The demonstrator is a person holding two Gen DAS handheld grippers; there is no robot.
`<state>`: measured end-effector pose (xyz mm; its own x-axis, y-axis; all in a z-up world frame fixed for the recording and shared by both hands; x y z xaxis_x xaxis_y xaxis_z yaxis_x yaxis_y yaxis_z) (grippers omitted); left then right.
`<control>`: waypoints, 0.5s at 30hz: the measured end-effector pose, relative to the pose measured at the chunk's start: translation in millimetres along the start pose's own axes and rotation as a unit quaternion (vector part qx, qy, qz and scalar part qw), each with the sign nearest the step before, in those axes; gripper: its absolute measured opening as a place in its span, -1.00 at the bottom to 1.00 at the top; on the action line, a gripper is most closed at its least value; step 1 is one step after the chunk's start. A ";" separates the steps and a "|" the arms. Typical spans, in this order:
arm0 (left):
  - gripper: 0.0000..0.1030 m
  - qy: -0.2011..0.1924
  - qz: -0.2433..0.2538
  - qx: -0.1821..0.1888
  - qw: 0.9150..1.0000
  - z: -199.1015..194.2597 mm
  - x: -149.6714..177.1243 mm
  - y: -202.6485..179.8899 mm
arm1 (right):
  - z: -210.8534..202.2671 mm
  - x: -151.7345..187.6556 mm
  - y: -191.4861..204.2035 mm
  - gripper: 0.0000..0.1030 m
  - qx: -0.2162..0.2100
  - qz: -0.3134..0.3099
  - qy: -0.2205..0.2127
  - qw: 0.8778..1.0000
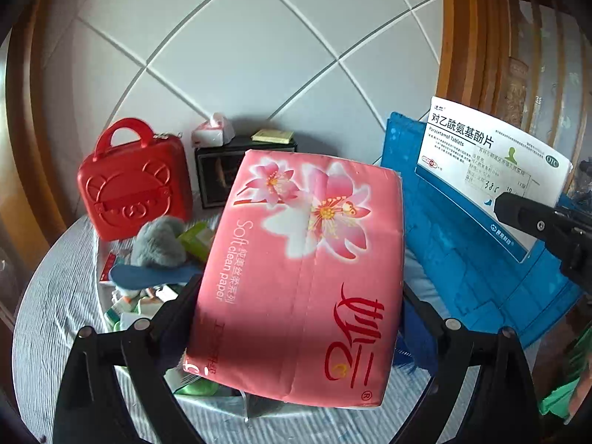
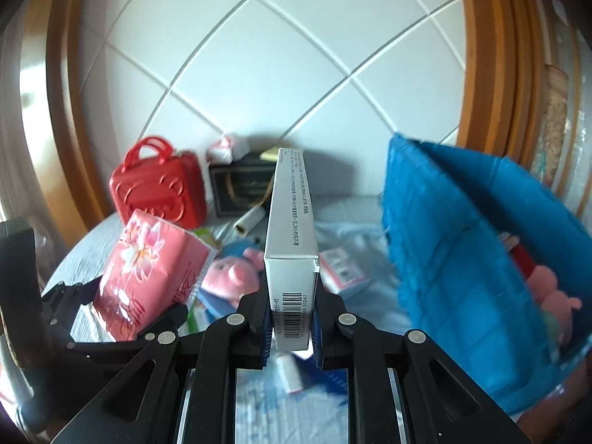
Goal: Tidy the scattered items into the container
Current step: 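Carry both items over the blue crate and open both tools to drop them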
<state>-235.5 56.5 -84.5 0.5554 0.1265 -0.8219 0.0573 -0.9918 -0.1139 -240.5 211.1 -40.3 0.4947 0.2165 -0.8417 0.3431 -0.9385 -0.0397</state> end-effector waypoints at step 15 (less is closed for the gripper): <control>0.87 -0.050 0.018 0.048 0.997 61.1 -143.3 -276.4 | -6.7 -85.8 -290.2 -0.69 0.064 -0.035 -0.067 0.995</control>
<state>-381.6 313.4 30.7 0.4706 0.0966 -0.8770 -0.0431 -0.9903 -0.1323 -377.1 466.7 47.0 0.3593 0.2529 -0.8983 0.2634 -0.9509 -0.1624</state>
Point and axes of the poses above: each gripper's, at about its wrist camera, not at the fingertips, and z roughly the way its jaws point, y to its left, x to its underside, the point moved 3 cm from there along z, roughly the way its jaws point, and after that the axes turned 3 degrees about -z, right-handed, at the moved point
